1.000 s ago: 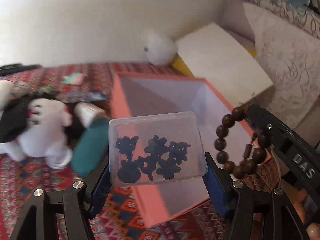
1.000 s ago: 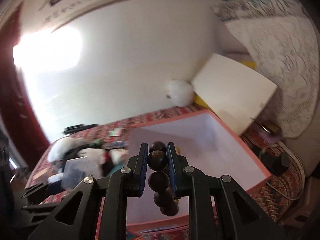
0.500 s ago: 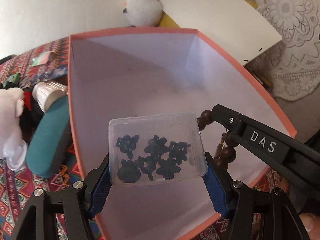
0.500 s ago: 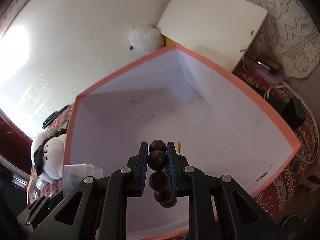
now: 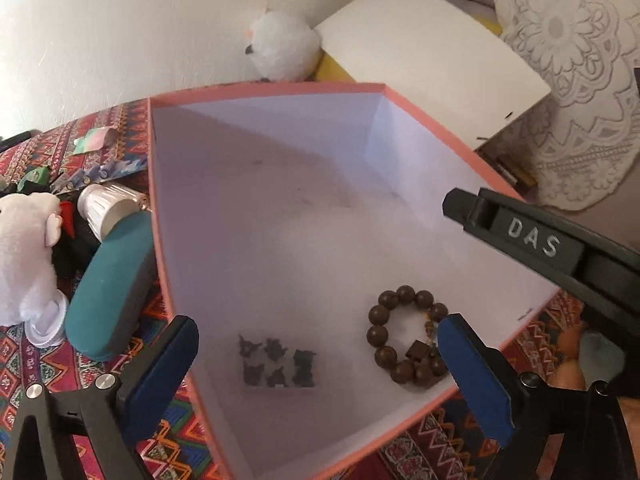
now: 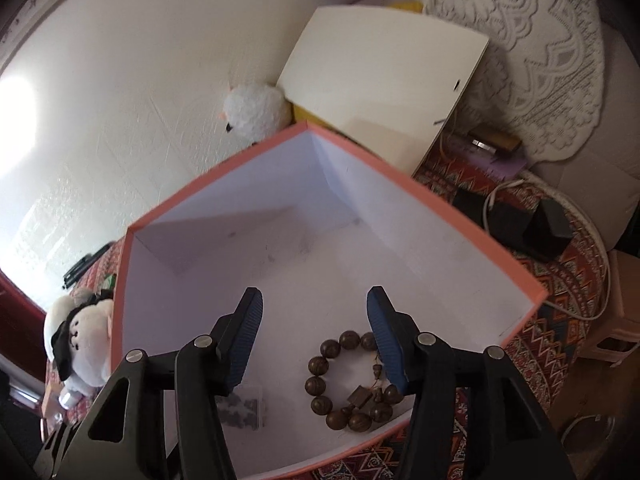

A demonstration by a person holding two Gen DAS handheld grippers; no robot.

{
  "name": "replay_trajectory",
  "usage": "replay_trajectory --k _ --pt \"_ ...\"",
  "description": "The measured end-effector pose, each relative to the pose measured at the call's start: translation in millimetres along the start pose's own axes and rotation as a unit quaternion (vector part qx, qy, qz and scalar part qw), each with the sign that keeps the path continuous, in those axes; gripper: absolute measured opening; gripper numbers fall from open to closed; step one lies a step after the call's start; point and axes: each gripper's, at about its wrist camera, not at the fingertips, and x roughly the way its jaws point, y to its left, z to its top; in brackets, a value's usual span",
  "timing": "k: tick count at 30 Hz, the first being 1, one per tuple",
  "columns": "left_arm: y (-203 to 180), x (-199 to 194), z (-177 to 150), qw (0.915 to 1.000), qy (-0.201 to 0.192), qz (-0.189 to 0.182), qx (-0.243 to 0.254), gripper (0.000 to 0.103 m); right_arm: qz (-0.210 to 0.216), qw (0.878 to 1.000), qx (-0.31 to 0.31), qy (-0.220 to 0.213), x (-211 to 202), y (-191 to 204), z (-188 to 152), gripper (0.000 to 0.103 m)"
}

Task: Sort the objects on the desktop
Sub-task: 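Grasp the packaged bun with the left gripper while the right grasps the white pill bottle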

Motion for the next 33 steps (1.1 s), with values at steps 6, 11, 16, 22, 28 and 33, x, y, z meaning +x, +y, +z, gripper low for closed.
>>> replay_trajectory --k 6,11,16,22,28,33 --pt "60 -45 -5 0.9973 -0.031 0.055 -0.038 0.101 0.004 0.996 -0.025 -0.081 -38 38 -1 0.059" --pt "143 -85 -18 0.9865 -0.048 0.126 -0.093 0.102 0.043 0.989 -0.067 -0.128 -66 97 -16 0.07" --pt "242 -108 -48 0.9635 -0.035 0.205 -0.168 0.102 0.111 0.979 -0.13 -0.111 -68 175 -51 0.076" --pt "364 -112 -107 0.9266 0.014 0.285 -0.245 0.102 0.201 0.956 -0.214 -0.018 -41 270 -112 0.076" --pt "454 -85 -151 0.902 0.083 0.302 -0.297 0.102 0.267 0.901 -0.334 0.076 -3 362 -198 0.077" --pt "492 -70 -164 0.899 0.095 0.28 -0.323 0.102 0.27 0.867 -0.4 0.124 33 414 -257 0.077"
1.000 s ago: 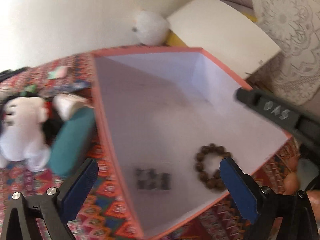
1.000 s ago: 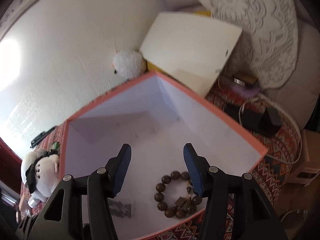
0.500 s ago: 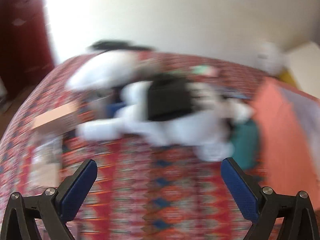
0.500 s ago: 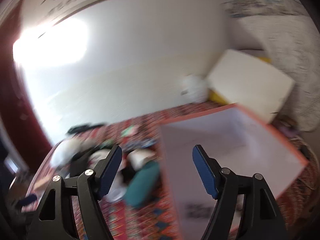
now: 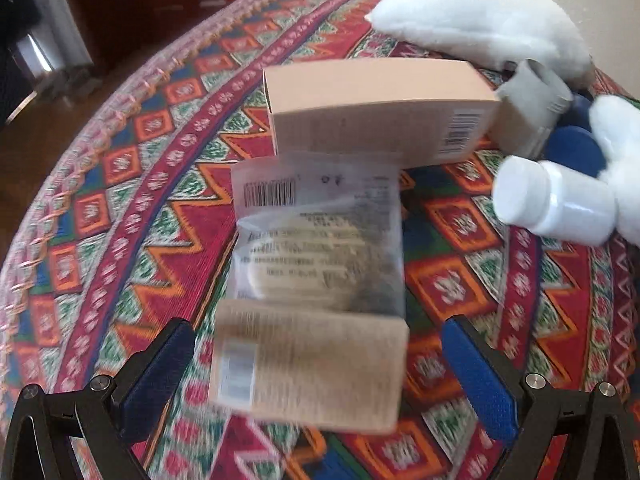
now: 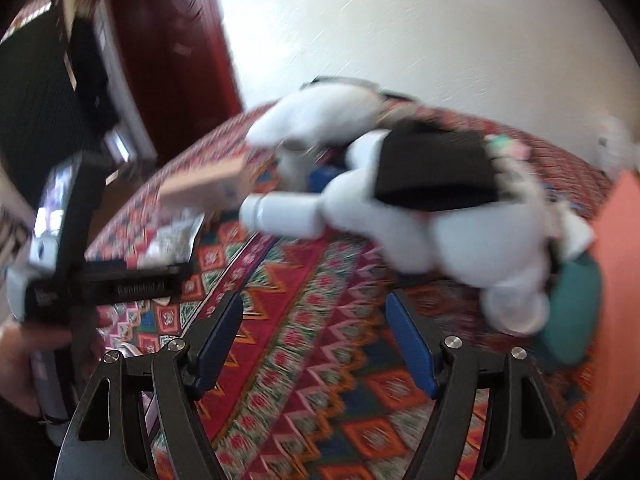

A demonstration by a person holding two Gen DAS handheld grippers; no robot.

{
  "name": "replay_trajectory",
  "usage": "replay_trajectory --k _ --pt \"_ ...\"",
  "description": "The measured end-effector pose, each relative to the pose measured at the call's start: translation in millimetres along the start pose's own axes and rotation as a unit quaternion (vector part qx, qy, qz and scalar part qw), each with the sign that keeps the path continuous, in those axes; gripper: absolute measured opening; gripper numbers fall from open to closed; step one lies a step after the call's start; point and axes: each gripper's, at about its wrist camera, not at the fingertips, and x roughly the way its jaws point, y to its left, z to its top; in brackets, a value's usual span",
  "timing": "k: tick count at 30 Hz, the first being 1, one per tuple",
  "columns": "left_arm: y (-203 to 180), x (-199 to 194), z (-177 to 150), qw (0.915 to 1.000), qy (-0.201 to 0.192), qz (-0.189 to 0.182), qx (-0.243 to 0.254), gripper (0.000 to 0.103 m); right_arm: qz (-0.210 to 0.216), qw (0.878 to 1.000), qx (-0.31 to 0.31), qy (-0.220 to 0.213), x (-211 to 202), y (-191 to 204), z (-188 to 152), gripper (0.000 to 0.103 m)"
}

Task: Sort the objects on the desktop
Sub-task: 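Grasp the packaged bun with the left gripper while the right grasps the white pill bottle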

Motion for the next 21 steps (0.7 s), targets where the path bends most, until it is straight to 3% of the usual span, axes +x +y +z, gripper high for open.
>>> replay_trajectory --k 4,8,12,16,21 --pt "1 5 9 0.999 0.012 -0.042 -0.009 0.102 -0.005 1.0 -0.024 0.016 41 22 13 0.08" --pt "2 12 17 0.9998 0.01 -0.019 0.002 0.102 -0.03 0.999 -0.007 0.022 73 26 27 0.083" --pt "13 15 24 0.9997 0.013 -0.012 -0.014 0.102 -0.016 0.999 0.008 0.033 98 24 38 0.086" --pt "30 15 27 0.9982 0.014 -0.017 -0.055 0.101 -0.019 1.0 -0.007 0.024 113 30 49 0.09" --pt "51 10 26 0.9935 0.037 -0.06 -0.09 0.101 -0.014 1.0 -0.021 -0.001 111 33 63 0.102"
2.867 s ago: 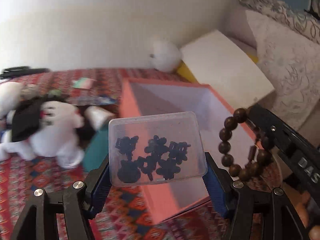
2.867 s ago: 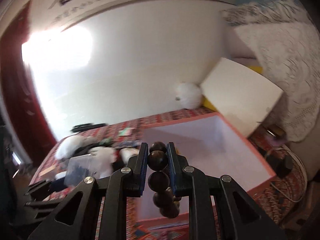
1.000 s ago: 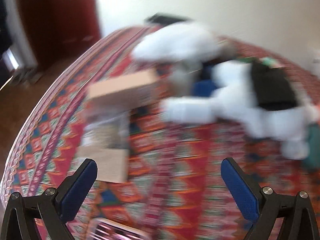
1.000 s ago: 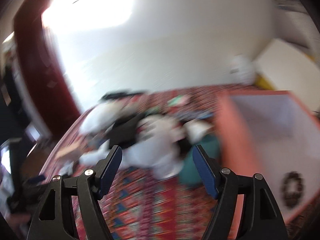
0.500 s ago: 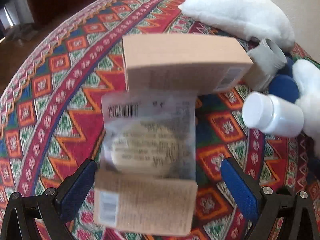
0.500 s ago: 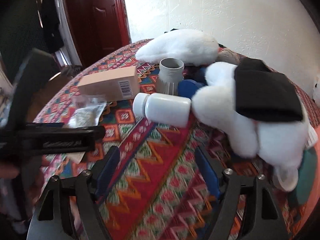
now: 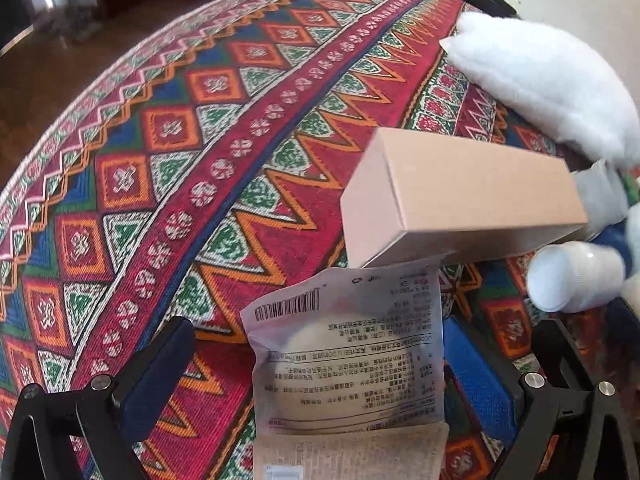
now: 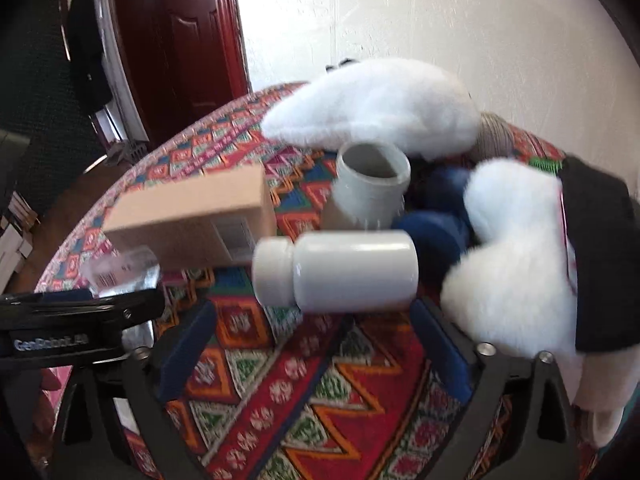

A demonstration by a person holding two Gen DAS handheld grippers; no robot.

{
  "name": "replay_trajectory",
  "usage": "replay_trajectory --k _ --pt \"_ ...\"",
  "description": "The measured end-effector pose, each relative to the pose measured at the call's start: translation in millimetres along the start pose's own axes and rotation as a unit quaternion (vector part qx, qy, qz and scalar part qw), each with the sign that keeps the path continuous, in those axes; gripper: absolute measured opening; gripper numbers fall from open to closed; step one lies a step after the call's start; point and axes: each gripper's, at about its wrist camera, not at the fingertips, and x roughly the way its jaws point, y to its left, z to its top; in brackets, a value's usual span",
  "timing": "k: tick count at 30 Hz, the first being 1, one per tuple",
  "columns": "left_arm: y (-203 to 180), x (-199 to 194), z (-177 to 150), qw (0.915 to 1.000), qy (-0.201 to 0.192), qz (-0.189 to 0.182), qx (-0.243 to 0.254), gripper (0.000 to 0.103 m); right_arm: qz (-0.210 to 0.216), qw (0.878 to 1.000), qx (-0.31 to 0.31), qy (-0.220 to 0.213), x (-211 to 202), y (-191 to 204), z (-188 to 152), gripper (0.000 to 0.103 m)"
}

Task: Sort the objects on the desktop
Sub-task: 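Grasp the packaged bun with the left gripper while the right grasps the white pill bottle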

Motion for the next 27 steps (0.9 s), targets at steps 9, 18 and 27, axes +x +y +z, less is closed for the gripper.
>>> replay_trajectory --k 9,18,27 --pt "17 3 4 0.9992 0.025 -0.022 -0.019 0.101 0.001 1.0 0.017 0.015 13 -8 6 0.1" --pt "-16 13 -5 0.9992 0.012 -0.002 0.039 0.102 0.019 0.999 0.011 0.025 7 -27 10 0.086" --pt "-48 -4 -22 0.9943 -0.033 0.018 0.1 0.042 0.015 0.999 -0.036 0.0 -104 -48 -37 0.086"
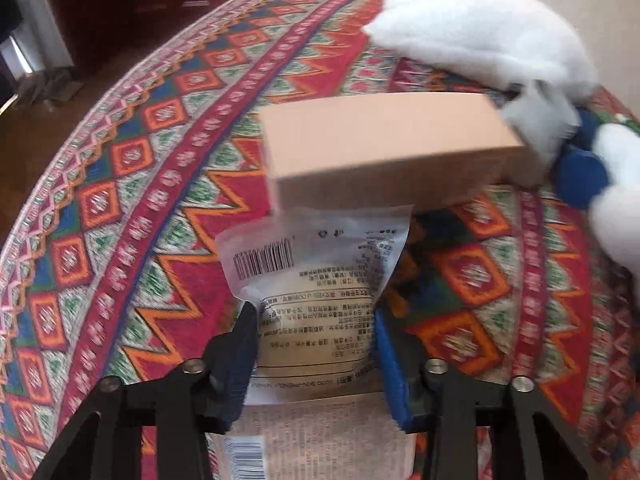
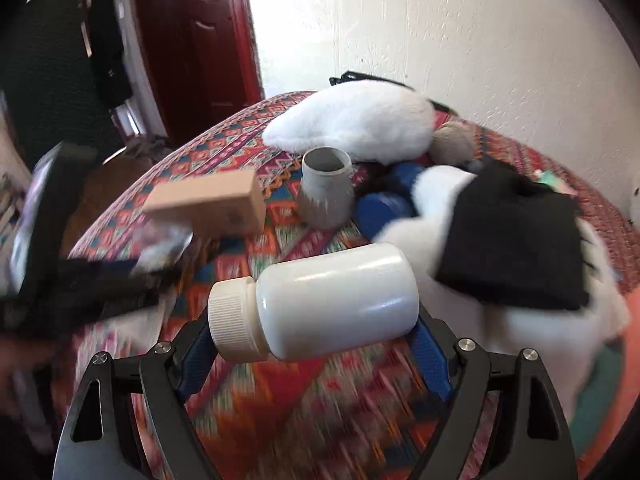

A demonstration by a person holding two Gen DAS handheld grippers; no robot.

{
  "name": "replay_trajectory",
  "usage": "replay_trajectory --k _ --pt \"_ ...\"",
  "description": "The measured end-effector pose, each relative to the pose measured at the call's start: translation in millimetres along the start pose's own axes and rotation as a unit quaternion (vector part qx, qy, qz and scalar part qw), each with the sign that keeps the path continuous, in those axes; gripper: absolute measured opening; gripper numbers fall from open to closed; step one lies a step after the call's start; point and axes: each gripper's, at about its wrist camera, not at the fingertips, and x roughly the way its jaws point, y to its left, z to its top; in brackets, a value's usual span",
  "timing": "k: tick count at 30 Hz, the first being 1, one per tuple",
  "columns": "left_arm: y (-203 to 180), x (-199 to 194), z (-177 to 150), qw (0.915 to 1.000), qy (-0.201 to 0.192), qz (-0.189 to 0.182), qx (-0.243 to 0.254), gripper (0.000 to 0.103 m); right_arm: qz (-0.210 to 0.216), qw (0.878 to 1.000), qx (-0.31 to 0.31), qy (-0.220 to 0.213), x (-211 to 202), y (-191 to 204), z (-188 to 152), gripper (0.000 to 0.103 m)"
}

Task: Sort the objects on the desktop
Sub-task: 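Grasp the packaged bun with the left gripper while the right grasps the white pill bottle, then carry the bun and pill bottle into the shoebox and release both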

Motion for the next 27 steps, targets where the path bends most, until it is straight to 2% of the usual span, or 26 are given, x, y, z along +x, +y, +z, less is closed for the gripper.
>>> replay_trajectory --k 3,6,8,15,27 --pt "-2 -10 0 0.9992 0.004 -0.04 -0.007 0.039 -0.005 1.0 -0.012 -0.019 -35 7 -18 0.086" --pt "-4 -23 2 0.9955 0.0 -0.092 -0.026 0.037 -0.015 0.999 0.005 -0.039 -56 9 -31 0.086" --pt "-3 -39 0 0.9934 -0.01 -0.109 -0.034 0.036 -0.016 0.999 0.022 -0.044 -66 8 -37 0.086" --pt "-15 -86 -14 0.9875 -0.038 -0.151 -0.027 0.036 -0.039 0.996 0.05 -0.066 -93 -4 -45 0.086" --pt "-94 -141 -56 0.9772 -0.064 -0.199 0.038 0.036 -0.077 0.989 0.065 -0.11 -155 -27 -60 0.086"
